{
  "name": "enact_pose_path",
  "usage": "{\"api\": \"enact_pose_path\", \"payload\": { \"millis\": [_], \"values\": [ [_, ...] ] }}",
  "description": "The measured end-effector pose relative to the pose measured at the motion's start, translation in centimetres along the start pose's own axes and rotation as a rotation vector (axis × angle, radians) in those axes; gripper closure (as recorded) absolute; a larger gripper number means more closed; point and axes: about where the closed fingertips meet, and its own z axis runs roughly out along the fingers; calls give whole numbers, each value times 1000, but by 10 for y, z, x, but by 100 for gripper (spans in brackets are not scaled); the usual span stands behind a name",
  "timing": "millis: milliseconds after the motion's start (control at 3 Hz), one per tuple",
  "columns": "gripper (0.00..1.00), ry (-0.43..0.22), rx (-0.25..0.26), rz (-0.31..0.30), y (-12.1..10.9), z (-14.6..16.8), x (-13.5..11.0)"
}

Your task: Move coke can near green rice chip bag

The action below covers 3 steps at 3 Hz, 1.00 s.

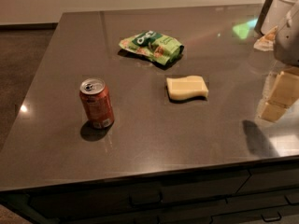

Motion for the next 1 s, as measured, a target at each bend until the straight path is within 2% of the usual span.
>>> {"api": "enact_pose_path", "payload": {
  "millis": [333, 667, 1000],
  "values": [
    [0, 0, 0, 0, 0, 0, 0],
    [0, -127, -24, -31, 3, 17, -57],
    [0, -295, -74, -70, 13, 39, -138]
  ]
}}
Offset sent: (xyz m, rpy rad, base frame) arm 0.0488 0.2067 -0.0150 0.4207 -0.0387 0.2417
